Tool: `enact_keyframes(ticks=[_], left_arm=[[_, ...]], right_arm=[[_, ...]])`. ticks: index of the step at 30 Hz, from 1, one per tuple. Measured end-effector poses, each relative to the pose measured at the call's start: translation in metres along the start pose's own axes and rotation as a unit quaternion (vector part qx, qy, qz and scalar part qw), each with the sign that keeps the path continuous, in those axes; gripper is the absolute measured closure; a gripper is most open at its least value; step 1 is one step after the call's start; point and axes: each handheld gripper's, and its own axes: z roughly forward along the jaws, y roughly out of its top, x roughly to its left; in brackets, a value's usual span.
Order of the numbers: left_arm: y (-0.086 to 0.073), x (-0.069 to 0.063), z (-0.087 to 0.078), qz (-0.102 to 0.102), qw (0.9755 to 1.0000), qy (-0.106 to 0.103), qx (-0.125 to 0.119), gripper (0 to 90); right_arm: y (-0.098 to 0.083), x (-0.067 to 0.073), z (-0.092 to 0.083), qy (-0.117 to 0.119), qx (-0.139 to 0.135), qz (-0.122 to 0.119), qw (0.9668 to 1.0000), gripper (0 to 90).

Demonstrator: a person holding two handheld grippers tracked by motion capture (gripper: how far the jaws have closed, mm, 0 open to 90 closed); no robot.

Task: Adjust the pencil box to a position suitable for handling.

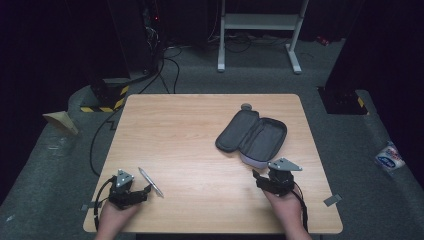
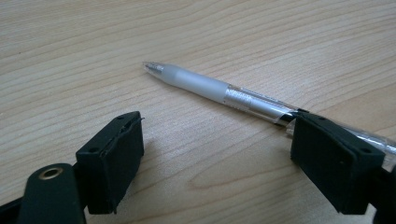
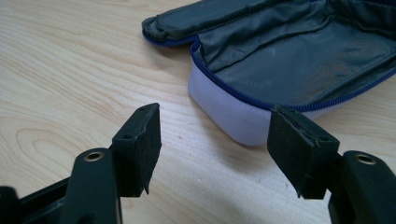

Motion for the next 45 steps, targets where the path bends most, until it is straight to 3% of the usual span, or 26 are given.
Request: enact_keyframes(ticks=[21, 45], left_arm=[[0.000, 0.000, 0.000, 0.000, 1.0000, 0.000, -0.001, 17.3], [0.000, 0.000, 0.000, 0.000, 1.0000, 0.000, -0.001, 17.3]], right_arm=[[0.022, -0.007, 0.016, 0.001, 0.002, -0.005, 1.0000, 43.5], [0.030, -0.004, 0.041, 0.013, 0.020, -0.018, 0.9996, 73.3]])
